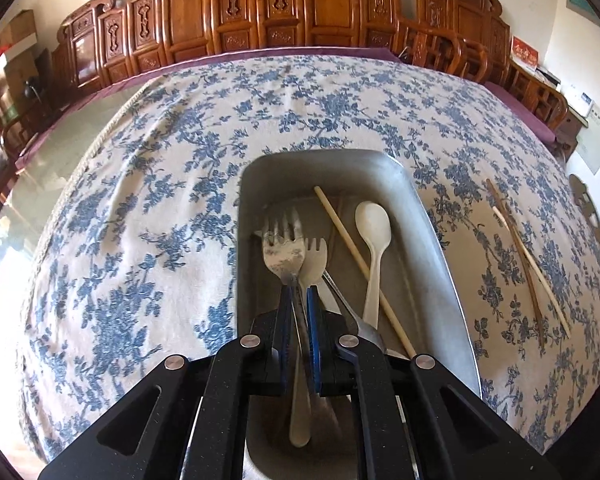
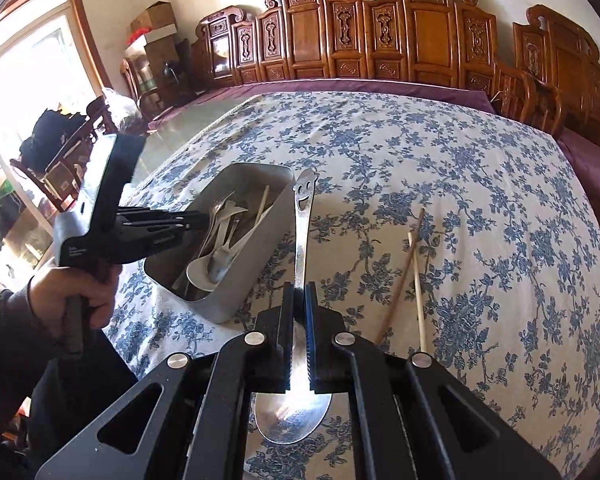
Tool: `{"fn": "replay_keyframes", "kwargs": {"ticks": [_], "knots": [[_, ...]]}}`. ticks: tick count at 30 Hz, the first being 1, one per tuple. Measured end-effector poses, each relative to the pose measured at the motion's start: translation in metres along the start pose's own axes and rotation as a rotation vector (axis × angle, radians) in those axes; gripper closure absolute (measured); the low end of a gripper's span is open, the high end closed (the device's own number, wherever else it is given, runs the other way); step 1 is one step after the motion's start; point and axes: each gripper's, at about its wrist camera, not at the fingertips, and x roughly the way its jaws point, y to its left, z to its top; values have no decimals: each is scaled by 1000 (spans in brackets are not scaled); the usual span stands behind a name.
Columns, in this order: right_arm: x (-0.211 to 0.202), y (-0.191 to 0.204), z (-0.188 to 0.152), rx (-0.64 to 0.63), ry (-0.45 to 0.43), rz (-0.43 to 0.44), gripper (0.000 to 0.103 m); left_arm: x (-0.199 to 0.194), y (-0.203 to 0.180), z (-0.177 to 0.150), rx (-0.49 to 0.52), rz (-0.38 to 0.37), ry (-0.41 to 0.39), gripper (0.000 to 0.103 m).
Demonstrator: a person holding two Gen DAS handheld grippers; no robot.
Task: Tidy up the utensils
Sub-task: 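Lower the fork into the grey tray and open left gripper while right holds the spoon, then lower the smiley-face spoon into the grey tray and open the right gripper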
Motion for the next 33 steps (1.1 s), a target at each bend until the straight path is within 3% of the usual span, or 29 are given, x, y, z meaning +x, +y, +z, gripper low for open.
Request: {"fn": "replay_keyframes", "kwargs": {"ticks": [13,19,24,29,33], "knots": [[25,32,19,1,13,24,97,-72,38,-4,15,-8,-95,95],[46,52,33,-12,29,25,97,-92,53,-8,2,-19,-131,79],[66,70,44,-21,46,30,97,-99,68,-14,-19,-24,-145,59],[88,87,54,-39,67,32,97,-100,82,-19,-41,-9,-155,24],[108,99,59,-52,91,22,97,-96,92,-20,-65,2,-149,18]]}}
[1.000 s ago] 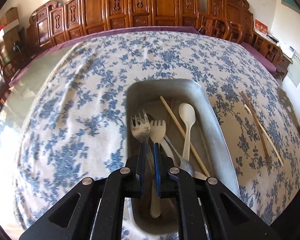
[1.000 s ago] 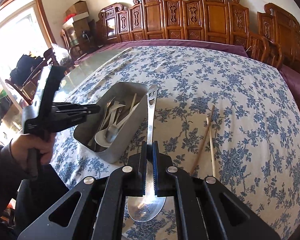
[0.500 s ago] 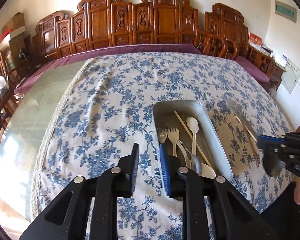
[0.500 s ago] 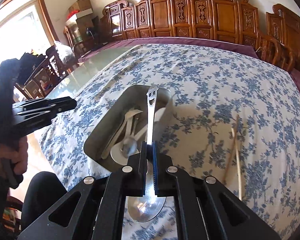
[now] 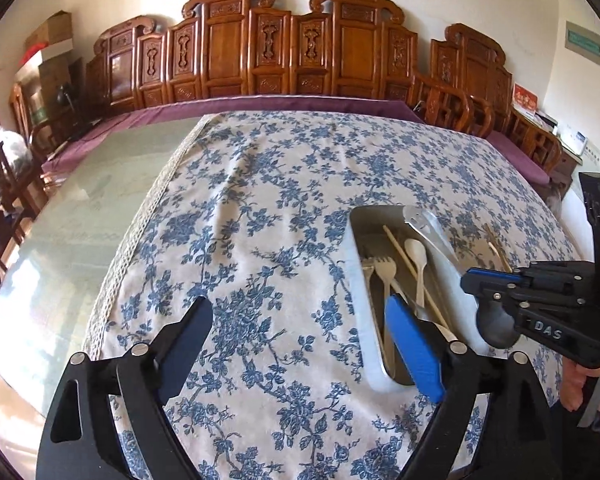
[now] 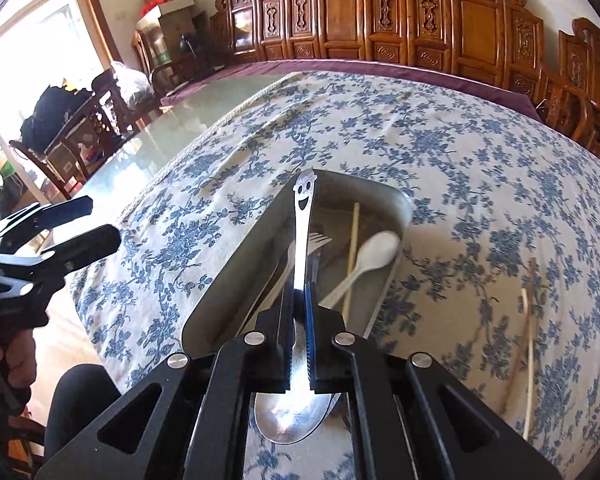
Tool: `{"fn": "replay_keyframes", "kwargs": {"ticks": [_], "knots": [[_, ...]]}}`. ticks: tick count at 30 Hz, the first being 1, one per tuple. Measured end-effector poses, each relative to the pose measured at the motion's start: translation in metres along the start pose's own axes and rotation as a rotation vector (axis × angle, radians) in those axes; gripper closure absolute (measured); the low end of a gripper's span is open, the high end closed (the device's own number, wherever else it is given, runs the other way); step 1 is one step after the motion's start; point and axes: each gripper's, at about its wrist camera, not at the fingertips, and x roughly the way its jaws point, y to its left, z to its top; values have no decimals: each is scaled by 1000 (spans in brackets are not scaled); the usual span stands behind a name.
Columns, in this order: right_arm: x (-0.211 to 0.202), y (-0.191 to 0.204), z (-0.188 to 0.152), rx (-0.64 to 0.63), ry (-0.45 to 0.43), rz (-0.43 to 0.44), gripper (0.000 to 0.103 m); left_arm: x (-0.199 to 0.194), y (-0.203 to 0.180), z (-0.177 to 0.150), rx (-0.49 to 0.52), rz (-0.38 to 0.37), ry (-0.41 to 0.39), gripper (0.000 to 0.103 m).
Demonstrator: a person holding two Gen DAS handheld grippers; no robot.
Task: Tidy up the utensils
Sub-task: 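Lower the smiley-face spoon into the grey tray and open the right gripper, then close left gripper on a wooden chopstick while right tool approaches the other chopstick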
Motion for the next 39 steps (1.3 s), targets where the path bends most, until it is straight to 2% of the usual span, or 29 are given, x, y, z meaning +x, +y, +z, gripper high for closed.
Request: {"fn": "replay_keyframes", "kwargs": {"ticks": [14,24,31,39], "knots": [[65,-2,8,20,92,-53,97,21,3,-16,1,-2,47,18],[77,-5,17,39,101,-66,96,23,2,-18,-2,-9,51,18],[60,-8,14,39,57,-45,94,19,-3,-17,11,-10,45,18],[1,-30,-13,-9,-38,-68,92,14,-19,-18,33,-23,33,18]]}}
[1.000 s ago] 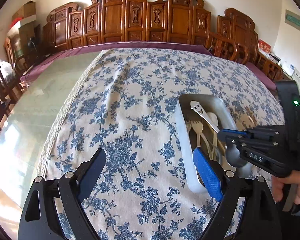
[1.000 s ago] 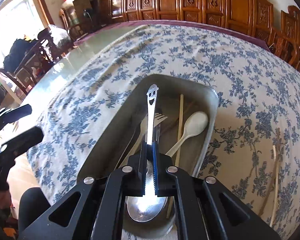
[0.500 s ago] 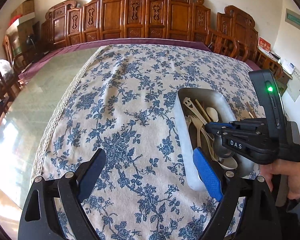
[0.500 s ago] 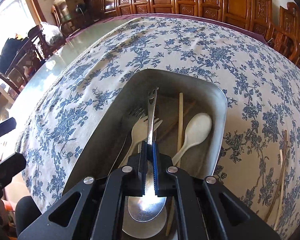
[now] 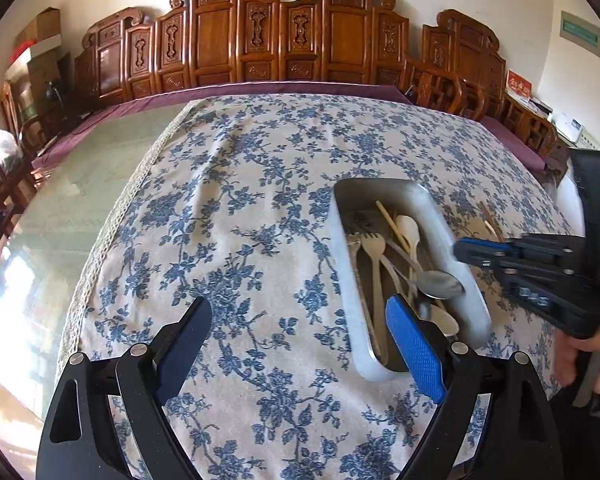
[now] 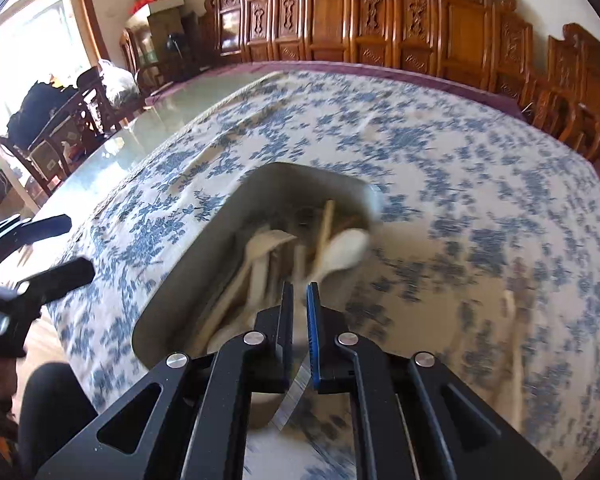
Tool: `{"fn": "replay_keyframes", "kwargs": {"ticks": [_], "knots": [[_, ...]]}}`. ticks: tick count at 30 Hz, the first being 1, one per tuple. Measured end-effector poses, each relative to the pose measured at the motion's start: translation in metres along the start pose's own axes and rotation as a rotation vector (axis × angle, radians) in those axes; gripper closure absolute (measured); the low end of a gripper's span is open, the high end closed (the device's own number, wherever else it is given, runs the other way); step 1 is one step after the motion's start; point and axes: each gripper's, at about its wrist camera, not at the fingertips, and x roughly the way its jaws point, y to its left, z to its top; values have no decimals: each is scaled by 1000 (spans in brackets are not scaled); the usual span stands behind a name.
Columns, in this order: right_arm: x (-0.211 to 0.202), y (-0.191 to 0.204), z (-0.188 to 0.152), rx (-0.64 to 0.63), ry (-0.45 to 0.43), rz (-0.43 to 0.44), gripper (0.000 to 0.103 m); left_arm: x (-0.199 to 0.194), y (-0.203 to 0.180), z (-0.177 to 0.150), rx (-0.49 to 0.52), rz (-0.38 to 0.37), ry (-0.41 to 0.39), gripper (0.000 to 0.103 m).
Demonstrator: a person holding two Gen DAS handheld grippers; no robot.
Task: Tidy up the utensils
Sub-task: 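Close left gripper on a wooden chopstick while right tool approaches the other chopstick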
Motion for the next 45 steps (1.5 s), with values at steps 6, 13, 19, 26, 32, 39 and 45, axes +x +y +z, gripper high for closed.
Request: {"fn": "replay_keyframes", "kwargs": {"ticks": [6,13,19,26,32,39,45], "knots": [[-39,-50,-25,36,-46,-51,83,-3,-23,0,26,-17,-6,18],[-61,-107,-53,75,-57,-129,83,-2,-56,2,54,-45,-4,18],[-68,-145,-78,146,-73,-156,82,1,-89,5,73,-84,-5,18],[-72,-165,-99,165,-108,-165,82,9,-130,8,90,-124,-27,18],[-67,-178,-111,151,-91,-223,82,23,-161,13,106,-157,-20,34],[-71,-193,-111,173,-116,-228,82,53,-203,12,145,-214,39,62],[-70,-203,-108,209,-122,-206,82,85,-238,8,171,-255,93,72]]}}
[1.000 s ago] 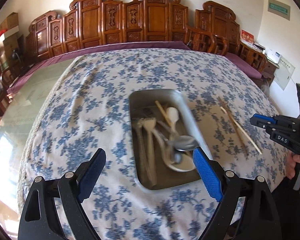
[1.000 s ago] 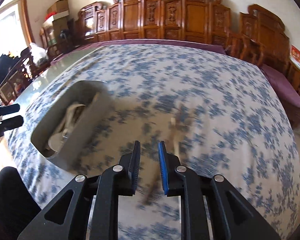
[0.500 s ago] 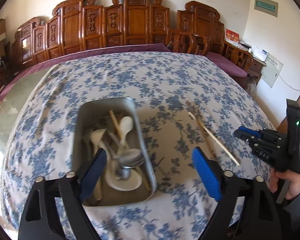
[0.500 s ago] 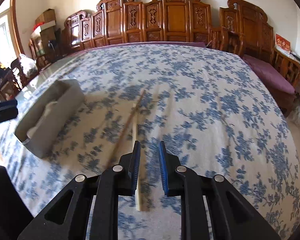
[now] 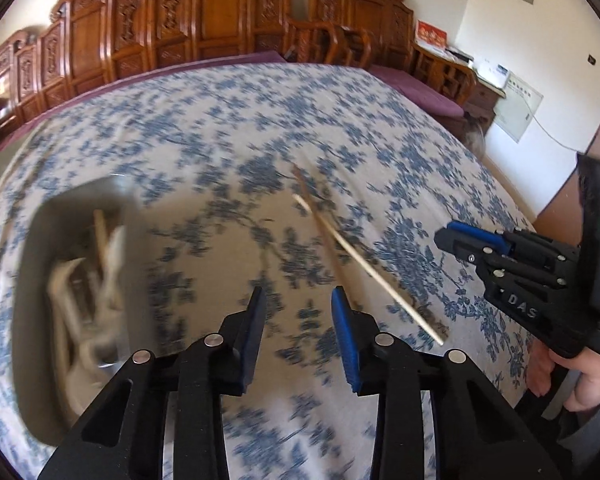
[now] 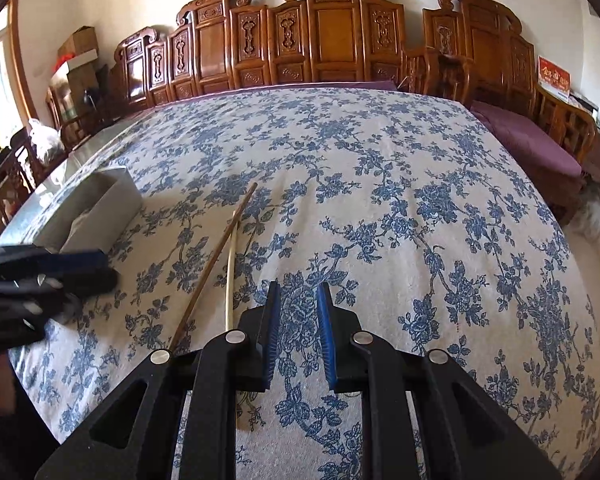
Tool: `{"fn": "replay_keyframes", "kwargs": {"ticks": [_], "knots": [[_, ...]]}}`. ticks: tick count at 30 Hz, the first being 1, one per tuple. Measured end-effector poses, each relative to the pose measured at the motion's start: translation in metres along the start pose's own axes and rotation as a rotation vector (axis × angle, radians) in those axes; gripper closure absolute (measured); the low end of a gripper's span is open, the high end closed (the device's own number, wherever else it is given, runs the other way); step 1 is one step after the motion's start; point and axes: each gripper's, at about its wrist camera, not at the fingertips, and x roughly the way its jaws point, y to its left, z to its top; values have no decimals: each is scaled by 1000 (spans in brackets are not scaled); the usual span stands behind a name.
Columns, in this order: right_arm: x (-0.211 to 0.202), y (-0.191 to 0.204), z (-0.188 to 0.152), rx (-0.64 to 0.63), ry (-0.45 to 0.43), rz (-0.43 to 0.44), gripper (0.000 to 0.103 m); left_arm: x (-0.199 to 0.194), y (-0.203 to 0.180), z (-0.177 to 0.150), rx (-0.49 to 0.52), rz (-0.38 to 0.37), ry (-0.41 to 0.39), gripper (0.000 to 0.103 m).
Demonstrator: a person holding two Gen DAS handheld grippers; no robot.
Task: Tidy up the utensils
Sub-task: 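Close left gripper on a wooden chopstick while right tool approaches the other chopstick, then grasp the light wooden chopstick with right gripper while left gripper lifts the dark chopstick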
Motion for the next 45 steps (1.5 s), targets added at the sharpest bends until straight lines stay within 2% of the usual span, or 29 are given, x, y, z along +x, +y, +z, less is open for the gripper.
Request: {"fn": "replay_keyframes", "kwargs": {"ticks": [3,5,10,15,18,20,30,32,35,40,45], "knots": [[-2,-3,1,15,-11,9,82,20,-12,5,16,-15,18,72],[-2,-4,0,20,-6,8,82,33,-17,8,16,-17,33,81],[-1,-4,2,32,-9,22,82,55,-24,18,5,-13,57,84],[2,-1,2,30,-3,33,82,63,-23,21,-4,2,63,97],[3,5,1,20,-1,39,82,61,-22,19,0,8,63,98],[3,8,1,14,0,40,82,57,-19,18,-3,12,62,103],[4,15,-3,-6,14,29,82,52,-14,11,-17,20,96,103],[4,14,-4,-3,13,29,82,55,-17,11,-10,23,104,96],[3,12,-3,7,10,34,82,57,-19,10,1,39,107,93],[4,13,-2,5,11,48,82,55,-20,8,18,67,113,98],[9,19,-2,-5,30,84,82,38,-4,1,-38,61,83,99]]}}
